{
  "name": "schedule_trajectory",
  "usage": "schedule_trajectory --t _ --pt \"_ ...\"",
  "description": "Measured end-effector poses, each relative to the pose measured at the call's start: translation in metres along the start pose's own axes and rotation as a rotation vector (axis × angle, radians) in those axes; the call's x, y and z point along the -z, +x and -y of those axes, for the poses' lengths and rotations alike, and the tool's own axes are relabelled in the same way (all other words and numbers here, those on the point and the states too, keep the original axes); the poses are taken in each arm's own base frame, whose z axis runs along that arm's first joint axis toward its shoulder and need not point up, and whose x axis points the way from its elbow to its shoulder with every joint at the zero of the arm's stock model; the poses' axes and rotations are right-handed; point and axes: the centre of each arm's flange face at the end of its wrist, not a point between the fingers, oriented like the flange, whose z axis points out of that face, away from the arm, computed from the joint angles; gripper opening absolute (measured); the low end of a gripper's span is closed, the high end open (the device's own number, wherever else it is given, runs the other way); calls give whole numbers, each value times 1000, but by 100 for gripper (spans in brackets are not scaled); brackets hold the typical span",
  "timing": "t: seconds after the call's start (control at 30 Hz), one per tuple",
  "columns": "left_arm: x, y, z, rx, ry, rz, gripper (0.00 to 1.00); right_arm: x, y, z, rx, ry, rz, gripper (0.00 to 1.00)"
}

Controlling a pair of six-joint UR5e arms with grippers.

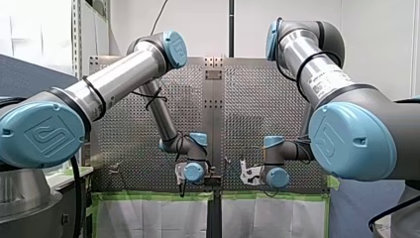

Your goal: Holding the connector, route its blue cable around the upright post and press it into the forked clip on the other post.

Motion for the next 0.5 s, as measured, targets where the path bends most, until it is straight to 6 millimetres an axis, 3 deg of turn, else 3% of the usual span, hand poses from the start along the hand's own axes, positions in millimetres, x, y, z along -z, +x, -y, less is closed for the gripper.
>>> schedule_trajectory --t 0.03,0.07,0.1,0.13,0.17,0.2,0.33,0.5 --pt "0 0 0 -3 -6 1 53 0 0 0 1 1 0 36" --pt "1 0 0 -6 -15 3 35 0 0 1 1 1 0 36" --pt "1 0 0 -7 -21 4 25 0 0 1 1 1 0 36" --pt "2 0 -1 -9 -28 6 25 0 0 1 1 2 1 36" --pt "2 0 -1 -9 -36 8 14 0 0 1 2 2 1 36" --pt "2 0 -1 -10 -42 9 9 0 0 1 2 2 1 36" --pt "3 0 -2 -11 -54 13 9 1 0 3 3 6 2 36" --pt "3 0 -1 -16 -54 13 23 1 0 5 4 8 3 36"
